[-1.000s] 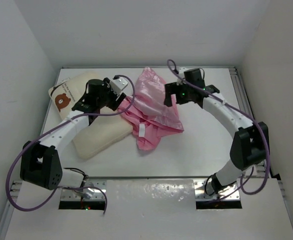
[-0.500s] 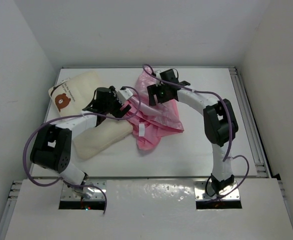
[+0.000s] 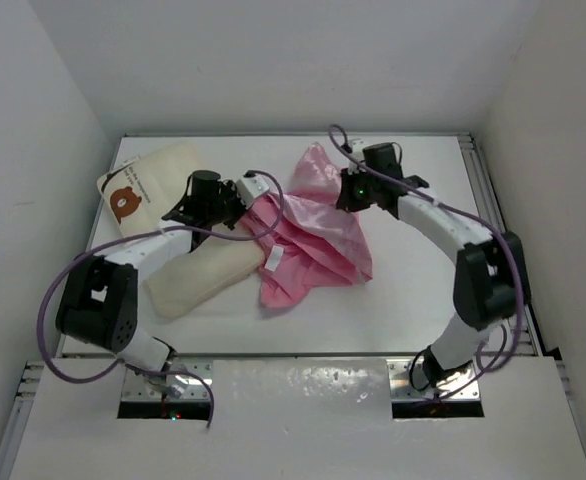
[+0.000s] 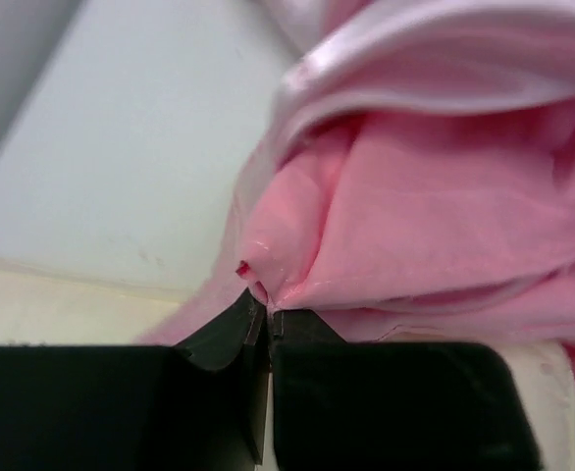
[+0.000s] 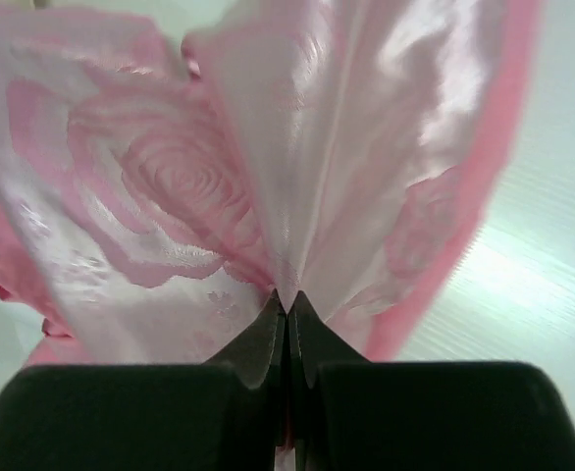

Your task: Put the pillow into the pillowcase

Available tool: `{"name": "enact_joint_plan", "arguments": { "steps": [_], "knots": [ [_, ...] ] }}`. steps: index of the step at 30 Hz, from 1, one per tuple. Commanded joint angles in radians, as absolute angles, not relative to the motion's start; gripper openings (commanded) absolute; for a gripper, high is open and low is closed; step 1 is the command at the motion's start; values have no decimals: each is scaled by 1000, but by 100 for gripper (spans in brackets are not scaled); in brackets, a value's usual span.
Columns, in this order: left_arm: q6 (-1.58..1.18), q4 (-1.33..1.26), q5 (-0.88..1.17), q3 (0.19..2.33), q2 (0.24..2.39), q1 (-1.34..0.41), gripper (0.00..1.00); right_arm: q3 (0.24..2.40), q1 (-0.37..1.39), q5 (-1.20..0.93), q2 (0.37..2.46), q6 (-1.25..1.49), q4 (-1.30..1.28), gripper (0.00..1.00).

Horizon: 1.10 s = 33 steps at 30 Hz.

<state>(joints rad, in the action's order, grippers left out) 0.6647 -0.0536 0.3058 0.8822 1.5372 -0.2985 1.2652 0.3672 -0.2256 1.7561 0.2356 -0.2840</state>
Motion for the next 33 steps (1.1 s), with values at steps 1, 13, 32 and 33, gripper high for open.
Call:
{"name": "enact_joint_plan", "arguments": {
  "steps": [1, 13, 32, 33],
  "knots": [
    [653, -4, 269, 1006, 1393, -316, 0, 1212, 336, -114, 1529, 253, -227, 0],
    [736, 80, 72, 1075, 1052, -428, 0, 1222, 302, 233, 947, 253, -463, 0],
    [170, 103, -27, 1382, 1641, -370, 93, 2318, 89, 244, 2163, 434, -859, 99],
    [160, 133, -43, 1437, 1690, -365, 100, 2298, 94, 245, 2163, 439, -842, 99]
  ]
}}
